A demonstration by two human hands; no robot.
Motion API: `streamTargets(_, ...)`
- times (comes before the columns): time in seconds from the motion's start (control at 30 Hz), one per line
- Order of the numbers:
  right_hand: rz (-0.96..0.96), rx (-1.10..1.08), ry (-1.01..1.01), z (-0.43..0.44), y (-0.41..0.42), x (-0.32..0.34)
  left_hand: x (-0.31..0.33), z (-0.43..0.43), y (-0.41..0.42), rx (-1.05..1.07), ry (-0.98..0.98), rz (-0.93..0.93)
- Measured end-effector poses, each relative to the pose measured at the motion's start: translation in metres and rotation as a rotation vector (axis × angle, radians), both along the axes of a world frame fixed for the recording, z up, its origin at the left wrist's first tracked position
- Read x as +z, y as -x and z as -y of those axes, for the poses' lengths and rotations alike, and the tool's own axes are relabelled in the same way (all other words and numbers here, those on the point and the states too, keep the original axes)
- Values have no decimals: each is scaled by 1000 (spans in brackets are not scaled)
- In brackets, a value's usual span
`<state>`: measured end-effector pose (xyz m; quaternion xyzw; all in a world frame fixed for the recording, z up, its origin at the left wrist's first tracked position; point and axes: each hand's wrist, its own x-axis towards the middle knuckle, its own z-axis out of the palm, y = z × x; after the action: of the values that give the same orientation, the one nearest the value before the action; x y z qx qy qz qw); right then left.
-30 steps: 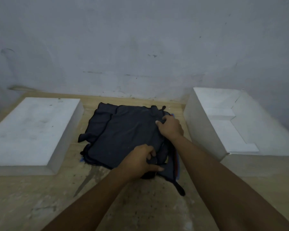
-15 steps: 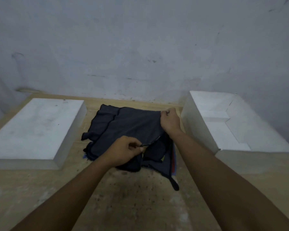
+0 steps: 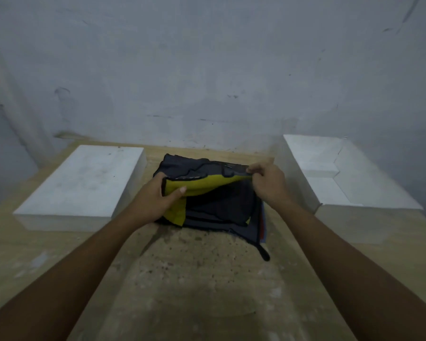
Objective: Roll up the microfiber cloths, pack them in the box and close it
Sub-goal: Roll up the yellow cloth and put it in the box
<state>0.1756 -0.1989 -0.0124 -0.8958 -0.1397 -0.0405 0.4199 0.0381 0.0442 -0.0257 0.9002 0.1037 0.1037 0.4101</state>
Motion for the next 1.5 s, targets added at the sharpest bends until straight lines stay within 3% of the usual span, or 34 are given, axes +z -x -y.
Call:
streamTargets(0.23,164,258,371,51,66,-22,-14,-23,62,-227,-17,31)
streamTargets(0.63,184,414,618,118,159,-63,-62,-23,137,-392,-45,-26)
streamTargets(0.83,375,588,670,142,167,-59,-47,-21,150,-384,48,-153)
streamTargets(0.97,186,664,461,151,162,-65,-41,-21,154,-376,104,-196)
streamTargets(1.13,-216,486,99,146,155,-63,-44,-21,149,-242,87,-49)
streamTargets(1.2,-255,426,-17,141,146,-61,-46,-20,144,-190,90,7)
streamTargets(1.33,-315,372,-146,133,126,-56,-55,-23,129,-20,306,34)
streamTargets(1.5,-390,232,-478,118,103,-52,-60,-28,105,141,440,68)
